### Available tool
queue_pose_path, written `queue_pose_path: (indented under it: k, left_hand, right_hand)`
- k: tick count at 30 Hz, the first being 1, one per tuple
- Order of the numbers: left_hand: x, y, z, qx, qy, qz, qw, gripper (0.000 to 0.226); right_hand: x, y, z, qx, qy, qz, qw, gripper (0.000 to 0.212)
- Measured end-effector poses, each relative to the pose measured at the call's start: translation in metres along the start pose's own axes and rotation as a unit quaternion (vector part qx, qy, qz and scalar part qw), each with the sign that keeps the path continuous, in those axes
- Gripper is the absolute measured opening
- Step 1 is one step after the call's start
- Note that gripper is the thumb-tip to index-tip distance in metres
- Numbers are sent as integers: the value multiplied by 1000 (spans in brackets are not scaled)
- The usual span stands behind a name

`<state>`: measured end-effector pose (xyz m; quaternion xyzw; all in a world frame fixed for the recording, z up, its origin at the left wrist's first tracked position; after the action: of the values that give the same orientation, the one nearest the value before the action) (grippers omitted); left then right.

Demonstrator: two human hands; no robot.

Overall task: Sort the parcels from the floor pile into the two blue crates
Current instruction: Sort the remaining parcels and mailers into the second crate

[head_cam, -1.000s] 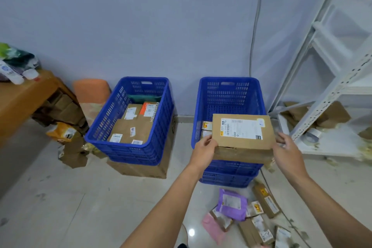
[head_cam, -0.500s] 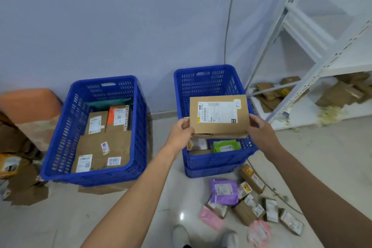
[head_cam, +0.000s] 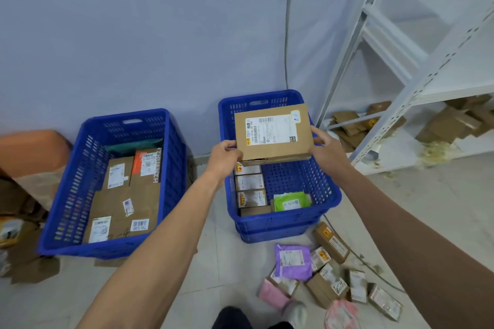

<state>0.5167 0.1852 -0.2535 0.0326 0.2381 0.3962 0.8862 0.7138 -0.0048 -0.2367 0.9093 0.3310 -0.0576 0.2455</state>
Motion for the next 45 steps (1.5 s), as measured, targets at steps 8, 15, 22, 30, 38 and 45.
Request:
queue_pose_path:
  k: [8, 15, 22, 30, 38, 45]
  left_hand:
    - [45, -46, -25, 21, 42, 7, 999, 25]
    - [151, -106, -106, 52, 121, -7, 991, 18]
    - [256, -166, -216, 109, 174, 13, 979, 19]
    - [303, -212, -314, 215, 185, -21, 959, 11]
    - [296, -233, -357, 334, 161, -111, 922, 3]
    - [298, -238, -345, 393, 153, -177, 889, 18]
  right_hand:
    - [49, 5, 45, -14, -70, -14, 997, 50]
    - [143, -15, 132, -23, -168, -13, 985, 52]
    - [222, -75, 253, -65, -239, -62, 967, 71]
    - [247, -117, 386, -42, -292, -30, 955, 86]
    - [230, -129, 414, -226, -352, -64, 906, 86]
    - [235, -128, 400, -377, -332, -117, 857, 70]
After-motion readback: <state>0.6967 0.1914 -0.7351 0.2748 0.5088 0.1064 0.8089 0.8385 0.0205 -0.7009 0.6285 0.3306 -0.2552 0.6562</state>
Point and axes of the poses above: each hand's wrist, its own x-axis towards the middle knuckle, its own y-axis out of the back of the hand, z = x × y, the point moved 8 cm from there along x, towards the middle knuckle, and after that the axes turned 2 degrees about -y, right-handed, at the moved point
